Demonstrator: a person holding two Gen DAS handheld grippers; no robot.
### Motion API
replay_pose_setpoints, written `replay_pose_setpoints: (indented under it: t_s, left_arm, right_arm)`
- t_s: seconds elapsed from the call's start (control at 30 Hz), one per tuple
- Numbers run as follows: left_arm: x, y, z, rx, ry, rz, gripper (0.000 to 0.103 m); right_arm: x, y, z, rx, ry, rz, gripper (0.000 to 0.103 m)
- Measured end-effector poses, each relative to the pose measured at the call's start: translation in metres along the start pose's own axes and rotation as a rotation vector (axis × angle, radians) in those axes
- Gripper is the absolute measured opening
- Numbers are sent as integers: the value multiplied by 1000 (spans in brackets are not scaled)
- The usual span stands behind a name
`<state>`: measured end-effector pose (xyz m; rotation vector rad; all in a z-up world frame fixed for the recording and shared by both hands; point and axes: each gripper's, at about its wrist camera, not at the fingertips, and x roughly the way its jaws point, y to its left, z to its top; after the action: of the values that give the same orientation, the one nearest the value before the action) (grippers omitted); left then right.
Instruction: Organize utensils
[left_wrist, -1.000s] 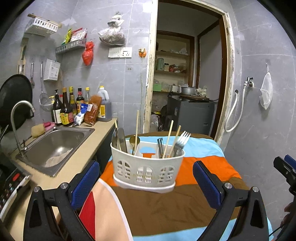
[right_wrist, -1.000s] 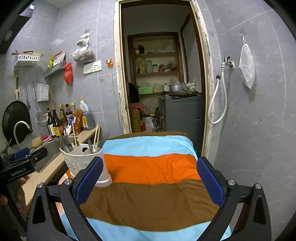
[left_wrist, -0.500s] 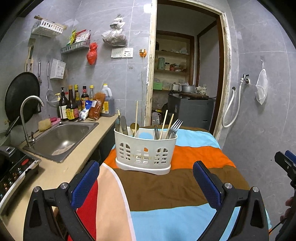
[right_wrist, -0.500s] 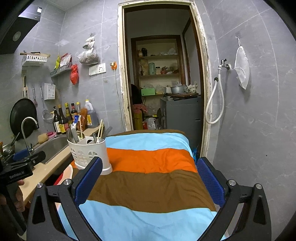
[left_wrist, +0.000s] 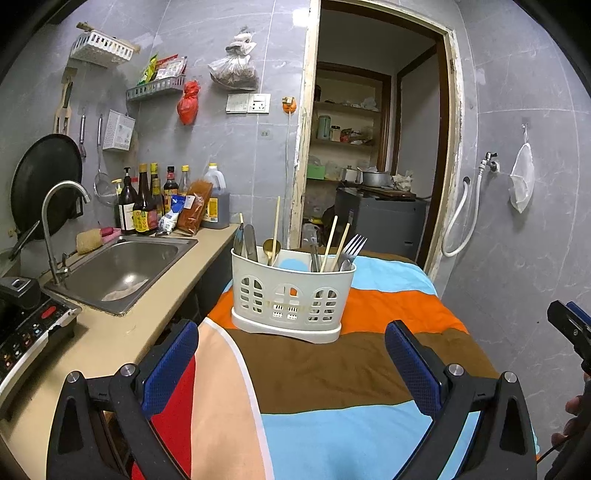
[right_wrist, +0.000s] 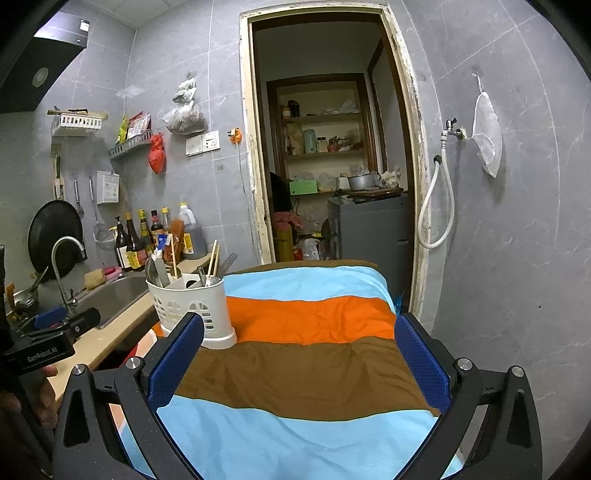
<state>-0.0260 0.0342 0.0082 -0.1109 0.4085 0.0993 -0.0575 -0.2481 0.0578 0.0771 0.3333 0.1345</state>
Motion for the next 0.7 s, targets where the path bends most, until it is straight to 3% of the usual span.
replay_pose_setpoints:
  t_s: [0.7]
  left_arm:
    - [-1, 4, -1, -2, 0, 0, 102]
  right_arm:
    - [5, 6, -5, -6, 13, 10, 102]
